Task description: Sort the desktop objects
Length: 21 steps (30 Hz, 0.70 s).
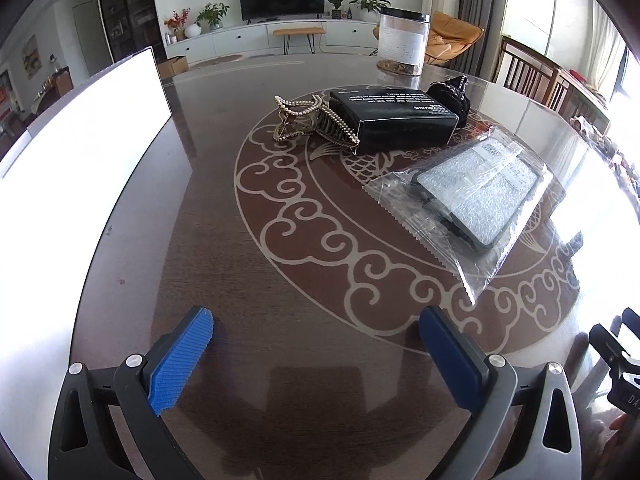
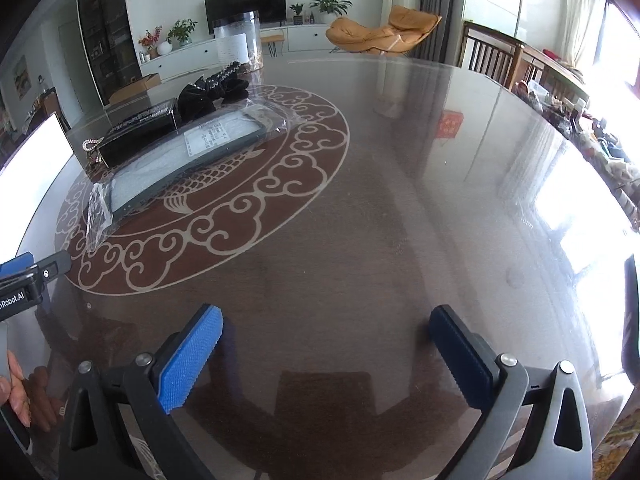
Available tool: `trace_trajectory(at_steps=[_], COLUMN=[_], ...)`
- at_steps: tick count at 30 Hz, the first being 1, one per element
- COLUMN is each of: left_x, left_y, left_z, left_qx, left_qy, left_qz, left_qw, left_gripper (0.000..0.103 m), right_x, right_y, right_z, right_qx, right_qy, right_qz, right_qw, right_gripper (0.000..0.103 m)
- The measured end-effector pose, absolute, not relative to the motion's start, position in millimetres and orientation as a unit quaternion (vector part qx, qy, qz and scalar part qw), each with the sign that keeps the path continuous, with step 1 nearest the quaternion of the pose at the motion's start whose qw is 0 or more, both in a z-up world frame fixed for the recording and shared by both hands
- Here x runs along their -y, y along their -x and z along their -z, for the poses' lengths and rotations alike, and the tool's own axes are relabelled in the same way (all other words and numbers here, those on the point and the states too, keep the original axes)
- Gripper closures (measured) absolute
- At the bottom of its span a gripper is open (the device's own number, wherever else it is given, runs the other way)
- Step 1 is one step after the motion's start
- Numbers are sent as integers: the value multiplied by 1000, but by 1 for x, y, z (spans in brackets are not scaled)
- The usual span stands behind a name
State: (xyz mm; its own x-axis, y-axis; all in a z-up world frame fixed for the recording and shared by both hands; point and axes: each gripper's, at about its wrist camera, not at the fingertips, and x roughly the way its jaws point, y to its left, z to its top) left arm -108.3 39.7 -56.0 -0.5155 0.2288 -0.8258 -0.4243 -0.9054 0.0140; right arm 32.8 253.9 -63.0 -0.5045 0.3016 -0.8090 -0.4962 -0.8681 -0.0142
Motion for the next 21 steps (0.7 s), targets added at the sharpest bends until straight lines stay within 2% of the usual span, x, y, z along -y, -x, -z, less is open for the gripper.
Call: trace_trajectory(at_steps=[14,17,21], left_x=[-46,-60,-81], left_y=[106,114,137], left_z=[57,53,36], left_qx=[-116,-142,-138], left_qy=[453,472,436], left_qz=[-858,-827,-837], left_qw=[213,269,300], left_gripper=[0,0,0], right_x=[-257,-257,-259], right_y=[-43,-44,-45], right_z=[62,62,62], right_qx=[-125,-125,-128], right_qy=[432,432,431], right_qz=[-854,-854,-852], right_qw=[261,262,269], right_gripper=[0,0,0])
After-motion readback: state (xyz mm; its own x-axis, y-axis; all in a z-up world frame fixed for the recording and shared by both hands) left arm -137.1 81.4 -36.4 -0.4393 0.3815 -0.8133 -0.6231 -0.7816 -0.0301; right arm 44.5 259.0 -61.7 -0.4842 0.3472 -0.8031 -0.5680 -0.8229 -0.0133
